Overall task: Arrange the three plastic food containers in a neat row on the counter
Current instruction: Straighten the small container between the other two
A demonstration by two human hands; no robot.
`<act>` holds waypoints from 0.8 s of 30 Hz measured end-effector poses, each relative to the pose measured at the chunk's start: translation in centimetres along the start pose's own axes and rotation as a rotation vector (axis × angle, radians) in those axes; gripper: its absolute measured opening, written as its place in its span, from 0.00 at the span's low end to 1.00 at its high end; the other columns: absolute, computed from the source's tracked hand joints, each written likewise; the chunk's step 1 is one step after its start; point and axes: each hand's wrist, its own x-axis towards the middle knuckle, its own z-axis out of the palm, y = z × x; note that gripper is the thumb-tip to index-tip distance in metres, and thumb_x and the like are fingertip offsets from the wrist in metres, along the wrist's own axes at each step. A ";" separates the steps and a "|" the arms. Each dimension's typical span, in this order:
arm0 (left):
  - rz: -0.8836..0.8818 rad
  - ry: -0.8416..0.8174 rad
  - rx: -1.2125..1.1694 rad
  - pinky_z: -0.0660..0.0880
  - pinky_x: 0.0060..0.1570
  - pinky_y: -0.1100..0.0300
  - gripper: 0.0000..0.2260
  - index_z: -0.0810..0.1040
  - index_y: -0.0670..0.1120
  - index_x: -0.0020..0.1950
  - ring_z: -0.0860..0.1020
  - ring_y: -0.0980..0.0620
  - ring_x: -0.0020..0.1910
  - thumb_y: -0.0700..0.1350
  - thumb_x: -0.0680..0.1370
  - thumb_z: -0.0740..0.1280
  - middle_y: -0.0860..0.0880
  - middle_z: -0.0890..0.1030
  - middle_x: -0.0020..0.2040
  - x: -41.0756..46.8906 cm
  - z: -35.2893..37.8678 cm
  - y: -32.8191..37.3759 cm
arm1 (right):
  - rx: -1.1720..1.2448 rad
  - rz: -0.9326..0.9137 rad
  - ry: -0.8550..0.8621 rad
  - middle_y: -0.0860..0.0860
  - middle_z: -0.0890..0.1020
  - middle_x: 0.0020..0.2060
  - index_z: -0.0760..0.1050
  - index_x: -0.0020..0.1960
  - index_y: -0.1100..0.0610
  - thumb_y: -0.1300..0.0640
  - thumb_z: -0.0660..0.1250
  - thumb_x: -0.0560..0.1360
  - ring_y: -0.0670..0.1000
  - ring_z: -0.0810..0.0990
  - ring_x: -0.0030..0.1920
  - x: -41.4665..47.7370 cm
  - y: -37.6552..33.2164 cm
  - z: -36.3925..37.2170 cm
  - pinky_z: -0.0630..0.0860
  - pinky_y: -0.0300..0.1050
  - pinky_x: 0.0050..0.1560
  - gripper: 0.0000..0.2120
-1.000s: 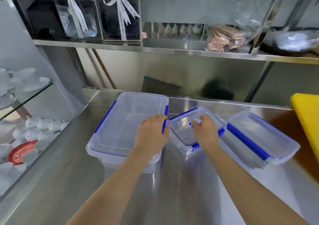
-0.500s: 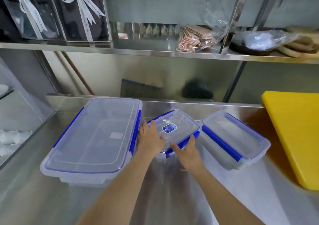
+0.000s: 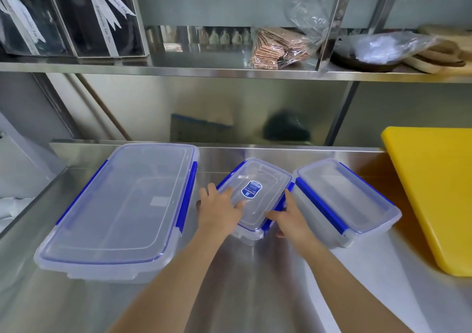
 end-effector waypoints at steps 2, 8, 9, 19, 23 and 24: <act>0.006 0.000 -0.039 0.68 0.66 0.49 0.24 0.65 0.52 0.70 0.65 0.44 0.67 0.60 0.76 0.58 0.43 0.68 0.68 -0.2 0.0 0.3 | 0.003 0.034 0.025 0.38 0.77 0.44 0.65 0.59 0.41 0.65 0.65 0.72 0.44 0.76 0.46 0.4 -0.2 -1.0 0.77 0.52 0.52 0.24; -0.003 -0.057 -0.339 0.69 0.64 0.51 0.23 0.67 0.52 0.70 0.66 0.43 0.63 0.57 0.76 0.61 0.42 0.69 0.62 -1.6 1.2 2.1 | -0.080 0.024 0.158 0.47 0.76 0.39 0.67 0.50 0.48 0.66 0.61 0.75 0.45 0.74 0.39 1.1 -1.1 -3.0 0.73 0.48 0.48 0.13; -0.001 -0.056 -0.339 0.69 0.64 0.52 0.23 0.67 0.52 0.70 0.66 0.43 0.63 0.57 0.77 0.61 0.43 0.69 0.62 -1.8 1.4 2.4 | -0.106 0.015 0.178 0.47 0.77 0.40 0.68 0.50 0.48 0.64 0.62 0.75 0.46 0.74 0.40 1.2 -1.1 -3.2 0.73 0.47 0.48 0.11; 0.015 -0.004 -0.355 0.75 0.58 0.56 0.24 0.65 0.52 0.70 0.70 0.49 0.61 0.59 0.76 0.60 0.45 0.68 0.59 -2.6 2.5 3.2 | -0.294 0.010 0.192 0.52 0.79 0.52 0.71 0.64 0.53 0.59 0.59 0.78 0.51 0.75 0.47 2.5 -0.8 -4.2 0.74 0.47 0.52 0.15; 0.031 -0.007 -0.351 0.75 0.60 0.54 0.25 0.63 0.52 0.72 0.69 0.48 0.62 0.59 0.77 0.59 0.44 0.68 0.60 -2.2 2.7 2.8 | -0.403 -0.020 0.203 0.54 0.79 0.56 0.70 0.65 0.55 0.58 0.59 0.78 0.49 0.73 0.46 2.7 -0.8 -4.0 0.74 0.47 0.53 0.15; 0.036 -0.011 -0.337 0.75 0.60 0.54 0.25 0.62 0.52 0.72 0.69 0.48 0.62 0.59 0.77 0.58 0.44 0.68 0.61 -2.1 2.8 2.7 | -0.430 -0.031 0.201 0.54 0.79 0.57 0.69 0.65 0.55 0.58 0.59 0.78 0.49 0.73 0.46 2.6 -0.8 -4.0 0.74 0.46 0.53 0.16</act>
